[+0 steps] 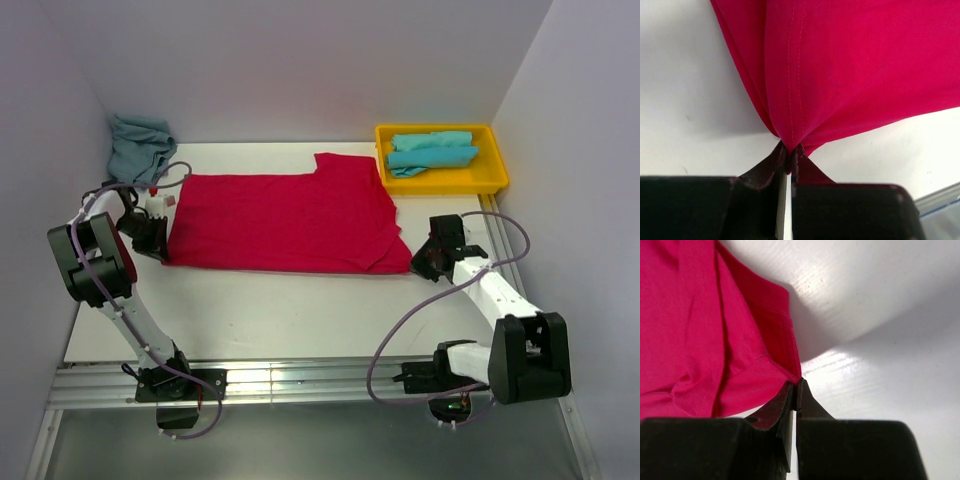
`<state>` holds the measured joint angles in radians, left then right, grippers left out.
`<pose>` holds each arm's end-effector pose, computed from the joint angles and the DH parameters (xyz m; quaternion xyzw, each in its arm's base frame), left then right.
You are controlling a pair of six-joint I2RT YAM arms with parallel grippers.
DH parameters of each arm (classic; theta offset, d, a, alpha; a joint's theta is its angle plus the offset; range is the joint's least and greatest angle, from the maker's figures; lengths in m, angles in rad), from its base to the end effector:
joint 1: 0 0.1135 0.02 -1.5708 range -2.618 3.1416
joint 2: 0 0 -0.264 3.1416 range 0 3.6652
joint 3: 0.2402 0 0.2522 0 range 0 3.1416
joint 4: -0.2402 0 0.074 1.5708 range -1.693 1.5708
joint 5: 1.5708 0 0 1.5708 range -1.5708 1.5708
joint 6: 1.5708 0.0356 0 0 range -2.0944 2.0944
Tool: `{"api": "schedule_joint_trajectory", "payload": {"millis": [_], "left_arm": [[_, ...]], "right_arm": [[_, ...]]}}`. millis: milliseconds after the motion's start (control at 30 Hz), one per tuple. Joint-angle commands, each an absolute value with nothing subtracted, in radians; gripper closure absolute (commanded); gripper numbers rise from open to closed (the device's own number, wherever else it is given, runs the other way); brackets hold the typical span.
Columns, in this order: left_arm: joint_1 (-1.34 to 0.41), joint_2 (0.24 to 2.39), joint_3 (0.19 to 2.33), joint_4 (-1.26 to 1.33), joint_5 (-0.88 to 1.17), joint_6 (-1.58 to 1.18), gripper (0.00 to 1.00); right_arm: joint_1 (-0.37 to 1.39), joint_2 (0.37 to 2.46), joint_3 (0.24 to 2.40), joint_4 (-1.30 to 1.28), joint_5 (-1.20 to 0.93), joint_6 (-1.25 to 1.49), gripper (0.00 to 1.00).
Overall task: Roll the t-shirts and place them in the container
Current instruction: Fold the tshirt
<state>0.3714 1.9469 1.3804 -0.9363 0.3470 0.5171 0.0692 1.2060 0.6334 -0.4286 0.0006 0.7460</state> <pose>0.3428 0.1205 0.1710 0.0775 0.9814 -0.1414 0.1044 0.2228 0.0154 0.1855 0.3187 0.9053 0.1111 0.2581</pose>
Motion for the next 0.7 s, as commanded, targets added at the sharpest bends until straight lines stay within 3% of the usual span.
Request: {"api": "schedule_joint_trajectory", "payload": {"millis": [0, 333, 433, 667], "left_arm": [[0.408, 1.882, 1.353, -0.974, 0.288, 0.609, 1.00], [0.433, 1.836, 1.264, -1.002, 0.275, 0.681, 1.00], [0.433, 1.833, 1.256, -1.005, 0.287, 0.683, 0.96], [0.434, 1.802, 1.258, -1.012, 0.318, 0.683, 0.62]], "right_arm": [[0.069, 1.137, 0.626, -0.538, 0.072, 0.723, 1.00], [0.072, 1.029, 0.548, -0.598, 0.058, 0.733, 1.00], [0.072, 1.020, 0.537, -0.589, 0.052, 0.738, 0.95], [0.074, 0.980, 0.545, -0.595, 0.041, 0.738, 0.58]]}}
